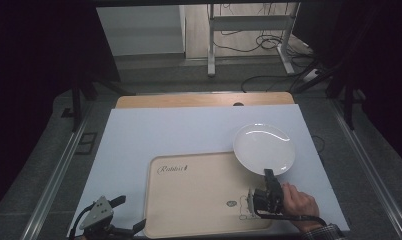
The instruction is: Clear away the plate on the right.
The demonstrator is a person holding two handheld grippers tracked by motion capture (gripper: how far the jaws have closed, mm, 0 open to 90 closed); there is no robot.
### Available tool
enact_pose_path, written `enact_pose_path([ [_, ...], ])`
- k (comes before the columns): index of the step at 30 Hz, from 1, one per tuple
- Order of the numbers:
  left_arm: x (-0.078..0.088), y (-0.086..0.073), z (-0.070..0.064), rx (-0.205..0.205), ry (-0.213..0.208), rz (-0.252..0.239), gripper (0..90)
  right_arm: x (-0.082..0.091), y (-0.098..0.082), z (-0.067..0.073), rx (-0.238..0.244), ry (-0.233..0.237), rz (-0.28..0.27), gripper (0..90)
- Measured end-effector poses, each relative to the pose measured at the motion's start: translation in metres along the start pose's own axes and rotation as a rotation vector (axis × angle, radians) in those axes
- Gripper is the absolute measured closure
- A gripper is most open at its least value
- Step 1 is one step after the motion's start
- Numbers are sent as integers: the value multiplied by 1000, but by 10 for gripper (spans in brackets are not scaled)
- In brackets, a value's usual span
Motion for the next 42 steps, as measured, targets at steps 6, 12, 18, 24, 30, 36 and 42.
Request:
enact_pose_path([
  [6,0,0,0,0,0,-2,0,6,12,-3,4,-27,-46,852],
  [12,0,0,0,0,0,-2,0,13,23,-4,23,-35,-67,851],
  [18,0,0,0,0,0,-1,0,18,34,-4,25,-40,-103,849],
  [24,0,0,0,0,0,-2,0,25,46,-4,35,-49,-134,849],
  [30,0,0,0,1,-1,-2,0,33,60,-3,48,-52,-164,849],
  [36,0,0,0,-1,-1,-2,0,40,71,-1,51,-53,-190,849],
  [42,0,1,0,-1,-1,-3,0,47,82,1,61,-50,-215,848],
])
Point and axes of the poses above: each handheld gripper's, and its own axes: x roughly backward along the jaws, y roughly out of its top, z roughly to its left, the point moved 10 cm from there along -x, roughly forward along the jaws, and after that the axes turned 12 degrees about x, right-handed, at the moved point
